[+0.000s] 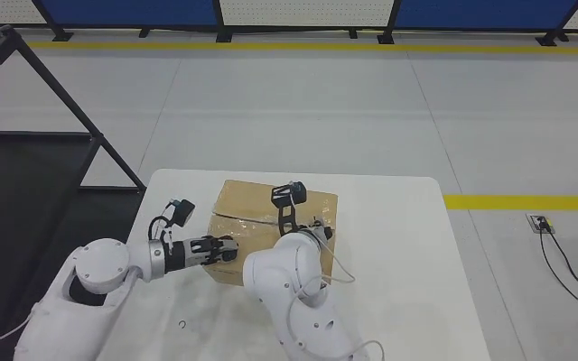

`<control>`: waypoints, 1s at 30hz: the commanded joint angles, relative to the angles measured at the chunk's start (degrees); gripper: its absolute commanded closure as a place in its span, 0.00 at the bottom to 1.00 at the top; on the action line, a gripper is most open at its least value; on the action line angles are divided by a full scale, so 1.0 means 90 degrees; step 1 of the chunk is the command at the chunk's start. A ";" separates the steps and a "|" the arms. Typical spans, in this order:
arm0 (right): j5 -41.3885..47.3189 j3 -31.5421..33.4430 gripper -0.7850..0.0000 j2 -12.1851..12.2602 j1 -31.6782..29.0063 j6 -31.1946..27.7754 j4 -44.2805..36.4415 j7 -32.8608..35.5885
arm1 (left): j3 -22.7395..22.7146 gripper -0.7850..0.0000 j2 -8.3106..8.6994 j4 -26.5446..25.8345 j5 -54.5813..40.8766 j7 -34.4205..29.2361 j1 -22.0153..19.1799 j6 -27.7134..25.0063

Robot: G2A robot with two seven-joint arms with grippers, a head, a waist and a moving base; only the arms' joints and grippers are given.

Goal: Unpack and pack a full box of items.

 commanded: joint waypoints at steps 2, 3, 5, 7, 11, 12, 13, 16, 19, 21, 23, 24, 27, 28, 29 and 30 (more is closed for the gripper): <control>0.0015 -0.0003 1.00 0.0001 -0.0005 0.0007 -0.0014 -0.0007 | 0.0071 0.87 0.0002 -0.0014 0.0355 0.0223 -0.0047 -0.0134; 0.0025 -0.0005 1.00 0.0000 -0.0008 0.0012 -0.0024 -0.0012 | 0.0103 0.87 0.0000 -0.0016 0.0432 0.0283 -0.0041 -0.0176; 0.0045 -0.0016 1.00 0.0002 -0.0013 0.0021 -0.0037 -0.0021 | 0.0141 0.88 0.0003 -0.0015 0.0661 0.0410 -0.0064 -0.0262; 0.0063 -0.0026 1.00 0.0004 -0.0015 0.0028 -0.0048 -0.0028 | 0.0205 0.91 0.0005 -0.0017 0.1009 0.0624 -0.0054 -0.0380; 0.0081 -0.0038 1.00 0.0007 -0.0019 0.0041 -0.0071 -0.0041 | 0.0256 0.95 -0.0003 0.0010 0.1284 0.0915 -0.0060 -0.0523; 0.0091 -0.0038 1.00 0.0008 -0.0024 0.0050 -0.0085 -0.0050 | 0.0263 0.96 -0.0009 0.0022 0.1264 0.0956 -0.0058 -0.0541; 0.0096 -0.0035 1.00 0.0009 -0.0033 0.0064 -0.0102 -0.0064 | 0.0265 0.96 -0.0012 0.0034 0.1259 0.0985 -0.0065 -0.0561; 0.0084 -0.0030 1.00 0.0015 -0.0060 0.0102 -0.0154 -0.0102 | 0.0268 0.99 -0.0020 0.0046 0.1233 0.1023 -0.0077 -0.0603; 0.0125 -0.0022 1.00 0.0022 -0.0108 0.0190 -0.0262 -0.0190 | 0.0210 1.00 -0.0025 -0.0002 0.1053 0.1037 -0.0066 -0.0696; 0.0269 -0.0026 1.00 0.0028 -0.0140 0.0247 -0.0365 -0.0247 | 0.0147 1.00 -0.0026 -0.0036 0.0875 0.1025 -0.0039 -0.0750; 0.0490 -0.0042 1.00 0.0040 -0.0166 0.0317 -0.0487 -0.0317 | 0.0056 0.99 -0.0027 -0.0072 0.0594 0.0973 -0.0011 -0.0801; 0.0556 -0.0046 1.00 0.0049 -0.0181 0.0369 -0.0543 -0.0369 | 0.0006 0.98 -0.0024 -0.0099 0.0489 0.0957 0.0005 -0.0841; 0.0804 -0.0056 1.00 0.0065 -0.0238 0.0602 -0.0771 -0.0602 | -0.0152 0.96 -0.0018 -0.0178 0.0187 0.0984 0.0080 -0.0940; 0.0896 -0.0063 1.00 0.0068 -0.0251 0.0693 -0.0861 -0.0693 | -0.0201 0.96 -0.0018 -0.0207 0.0053 0.0983 0.0110 -0.0970; 0.0964 -0.0065 1.00 0.0072 -0.0263 0.0797 -0.0941 -0.0798 | -0.0240 0.96 -0.0016 -0.0231 -0.0075 0.0943 0.0141 -0.0983; 0.1005 -0.0081 1.00 0.0075 -0.0265 0.0884 -0.1003 -0.0884 | -0.0288 0.96 -0.0012 -0.0262 -0.0144 0.0941 0.0161 -0.1004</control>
